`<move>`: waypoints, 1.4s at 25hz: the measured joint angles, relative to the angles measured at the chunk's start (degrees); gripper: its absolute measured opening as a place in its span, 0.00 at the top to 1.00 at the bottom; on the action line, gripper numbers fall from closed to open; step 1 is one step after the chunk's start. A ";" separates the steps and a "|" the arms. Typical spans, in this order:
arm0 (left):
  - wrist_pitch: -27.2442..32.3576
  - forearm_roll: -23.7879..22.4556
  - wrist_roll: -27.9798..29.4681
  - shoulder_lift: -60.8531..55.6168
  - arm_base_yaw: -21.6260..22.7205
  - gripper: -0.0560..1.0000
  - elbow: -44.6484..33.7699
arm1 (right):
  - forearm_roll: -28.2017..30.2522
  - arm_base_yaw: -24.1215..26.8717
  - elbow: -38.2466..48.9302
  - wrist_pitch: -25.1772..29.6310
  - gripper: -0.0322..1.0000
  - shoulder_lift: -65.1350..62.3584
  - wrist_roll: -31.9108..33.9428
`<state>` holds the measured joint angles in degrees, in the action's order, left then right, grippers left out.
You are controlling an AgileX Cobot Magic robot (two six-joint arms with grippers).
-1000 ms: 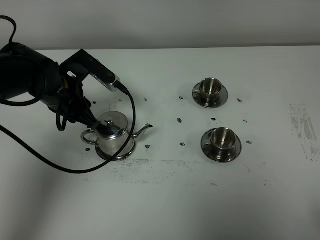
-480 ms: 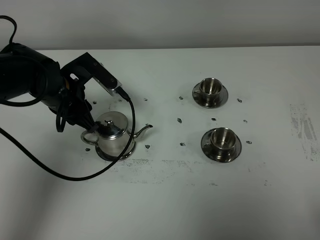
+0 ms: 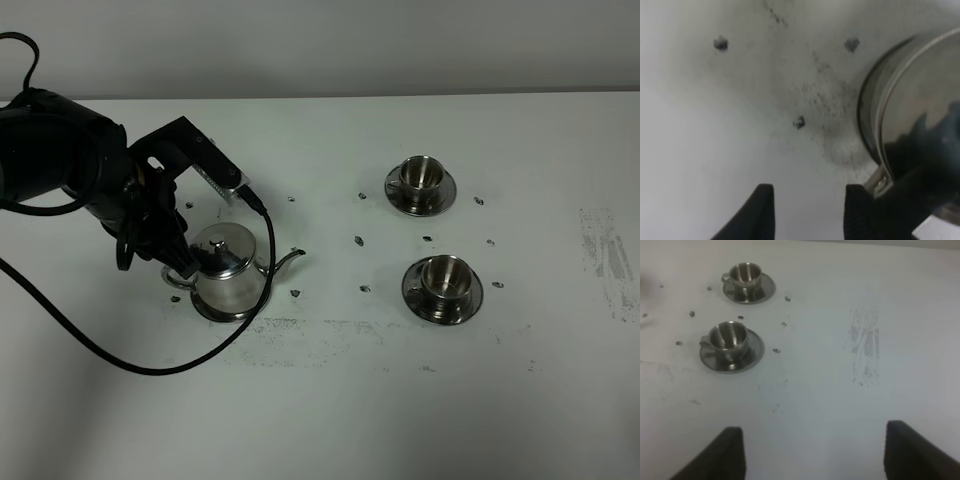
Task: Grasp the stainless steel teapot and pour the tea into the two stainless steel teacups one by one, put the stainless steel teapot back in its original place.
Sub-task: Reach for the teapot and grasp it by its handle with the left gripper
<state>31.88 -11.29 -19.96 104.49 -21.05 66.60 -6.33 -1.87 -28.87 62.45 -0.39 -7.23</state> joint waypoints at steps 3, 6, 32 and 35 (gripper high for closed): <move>0.76 0.12 0.00 0.00 -0.04 0.64 0.00 | 0.00 0.00 0.00 0.00 0.39 0.00 0.00; 1.24 0.12 0.00 0.00 -0.04 0.64 0.00 | 0.00 0.00 0.00 0.00 0.39 0.00 0.00; 2.50 1.75 2.47 -2.52 -1.17 0.65 0.00 | 0.00 0.00 0.00 0.00 0.39 0.00 0.06; 1.58 0.38 4.23 -2.52 -1.05 0.65 0.00 | 0.00 0.00 0.00 0.00 0.39 0.00 0.06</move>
<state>33.46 -10.90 -15.72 101.97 -22.10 66.60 -6.33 -1.87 -28.87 62.45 -0.39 -7.16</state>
